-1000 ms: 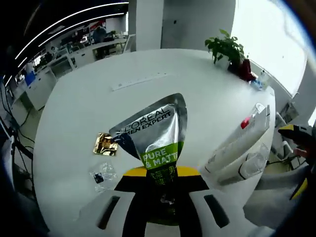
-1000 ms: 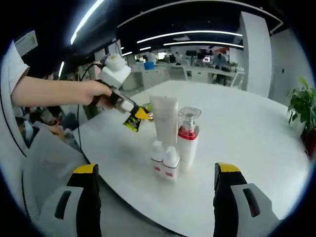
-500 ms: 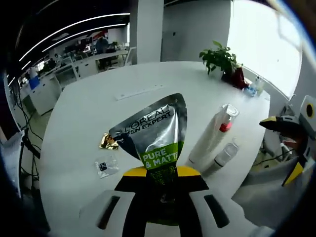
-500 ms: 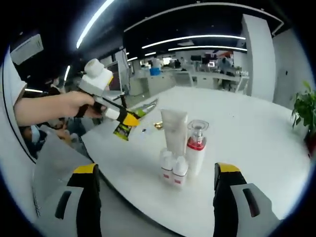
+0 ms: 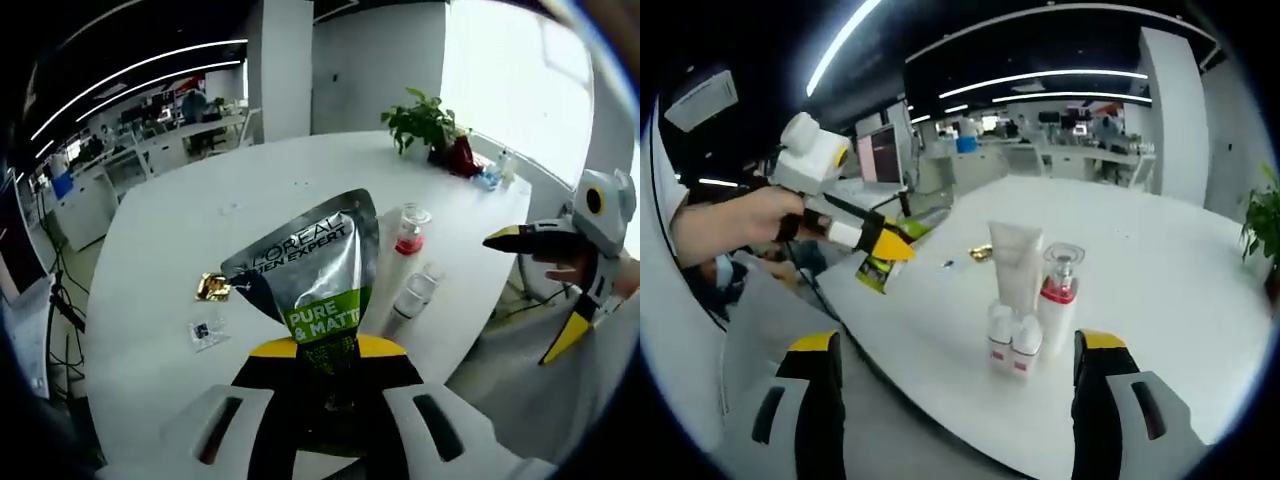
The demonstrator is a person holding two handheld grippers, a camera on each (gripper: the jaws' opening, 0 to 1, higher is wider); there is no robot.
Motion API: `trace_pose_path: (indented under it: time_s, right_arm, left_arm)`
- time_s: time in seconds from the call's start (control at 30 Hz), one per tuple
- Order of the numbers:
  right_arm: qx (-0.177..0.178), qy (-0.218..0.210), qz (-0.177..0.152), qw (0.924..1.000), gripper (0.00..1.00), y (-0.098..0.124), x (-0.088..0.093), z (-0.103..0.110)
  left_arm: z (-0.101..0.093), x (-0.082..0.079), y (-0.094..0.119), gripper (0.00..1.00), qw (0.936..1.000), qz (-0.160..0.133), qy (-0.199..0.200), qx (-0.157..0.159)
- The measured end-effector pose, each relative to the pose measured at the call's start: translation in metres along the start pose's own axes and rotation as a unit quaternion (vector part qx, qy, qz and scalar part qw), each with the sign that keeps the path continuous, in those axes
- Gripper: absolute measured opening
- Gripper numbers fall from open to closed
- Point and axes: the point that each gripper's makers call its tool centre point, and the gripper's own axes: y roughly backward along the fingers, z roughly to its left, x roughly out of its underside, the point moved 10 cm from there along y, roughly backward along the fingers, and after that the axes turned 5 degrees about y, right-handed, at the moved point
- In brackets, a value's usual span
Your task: Arrange the skincare products in the storage area until every visible bottle or jar stands upright without overlapping.
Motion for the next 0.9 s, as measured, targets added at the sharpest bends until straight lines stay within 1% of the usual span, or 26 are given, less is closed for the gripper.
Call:
trace_pose_path:
  time_s: [0.13, 0.3, 0.33, 0.37, 0.47, 0.63, 0.73, 0.77, 0.8, 0.83, 0.87, 0.9]
  right_arm:
    - [-0.008, -0.011, -0.004, 0.9999, 0.94, 0.001, -0.001, 0.002]
    - [-0.026, -0.017, -0.012, 0.9994, 0.9, -0.001, -0.006, 0.005]
    - [-0.031, -0.018, -0.015, 0.9993, 0.89, -0.002, -0.007, 0.006]
    - [-0.034, -0.02, -0.018, 0.9991, 0.88, -0.002, -0.008, 0.006]
    - [-0.046, -0.03, -0.029, 0.9981, 0.85, -0.004, -0.011, 0.007]
    - [-0.071, -0.052, -0.043, 0.9951, 0.79, -0.005, -0.012, 0.009]
    - [-0.099, -0.057, -0.048, 0.9923, 0.72, -0.006, -0.012, 0.013]
    - [-0.109, -0.058, -0.05, 0.9911, 0.68, -0.007, -0.013, 0.014]
    - [-0.126, -0.059, -0.053, 0.9888, 0.65, -0.007, -0.013, 0.017]
    - [-0.136, -0.059, -0.055, 0.9873, 0.62, -0.007, -0.014, 0.018]
    - [-0.137, -0.062, -0.057, 0.987, 0.61, -0.007, -0.014, 0.019]
    - [-0.137, -0.064, -0.059, 0.9867, 0.62, -0.007, -0.015, 0.02]
  left_arm:
    - [-0.007, 0.001, 0.006, 0.14, 0.9999, -0.002, -0.008, 0.006]
    - [-0.021, 0.001, 0.014, 0.14, 0.9995, -0.007, -0.024, 0.02]
    - [-0.018, 0.003, 0.013, 0.14, 0.9993, -0.008, -0.027, 0.023]
    - [-0.019, 0.003, 0.014, 0.14, 0.9992, -0.007, -0.029, 0.026]
    - [-0.03, 0.006, 0.016, 0.14, 0.9985, -0.006, -0.039, 0.039]
    - [-0.04, 0.008, 0.02, 0.15, 0.997, -0.009, -0.056, 0.053]
    - [-0.046, 0.007, 0.023, 0.15, 0.9959, -0.011, -0.065, 0.062]
    - [-0.05, 0.007, 0.024, 0.15, 0.9955, -0.011, -0.068, 0.065]
    - [-0.052, 0.007, 0.025, 0.15, 0.9952, -0.012, -0.069, 0.068]
    - [-0.055, 0.007, 0.025, 0.15, 0.9945, -0.015, -0.073, 0.073]
    - [-0.055, 0.008, 0.025, 0.15, 0.9942, -0.017, -0.072, 0.078]
    - [-0.057, 0.008, 0.025, 0.15, 0.994, -0.017, -0.069, 0.083]
